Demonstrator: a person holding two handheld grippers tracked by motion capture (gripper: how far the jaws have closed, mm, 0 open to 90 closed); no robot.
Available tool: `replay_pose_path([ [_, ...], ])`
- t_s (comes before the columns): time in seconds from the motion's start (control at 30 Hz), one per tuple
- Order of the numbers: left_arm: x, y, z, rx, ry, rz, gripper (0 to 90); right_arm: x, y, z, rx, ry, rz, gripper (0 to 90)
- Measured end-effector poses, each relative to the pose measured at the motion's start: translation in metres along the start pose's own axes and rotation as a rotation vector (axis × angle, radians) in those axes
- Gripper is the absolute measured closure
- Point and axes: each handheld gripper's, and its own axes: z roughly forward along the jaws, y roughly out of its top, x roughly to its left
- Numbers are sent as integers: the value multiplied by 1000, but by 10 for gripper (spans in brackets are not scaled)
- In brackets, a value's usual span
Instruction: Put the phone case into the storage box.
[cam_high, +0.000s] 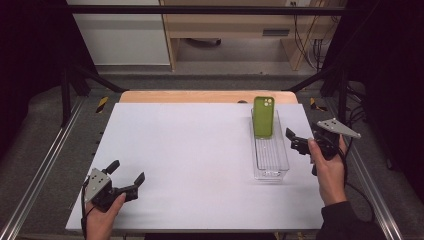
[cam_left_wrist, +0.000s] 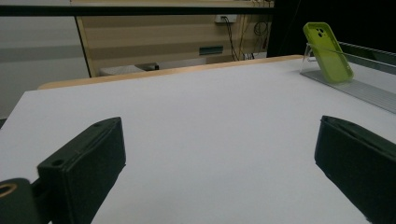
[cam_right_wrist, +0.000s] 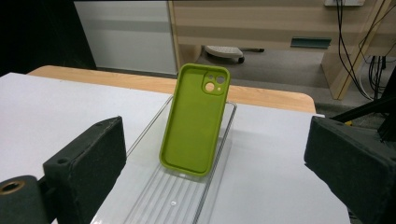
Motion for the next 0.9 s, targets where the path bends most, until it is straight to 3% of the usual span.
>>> replay_pose_path([
  [0.9,0,0,0,-2,0,1,13,-3,-23,-17,7,3,19,59],
])
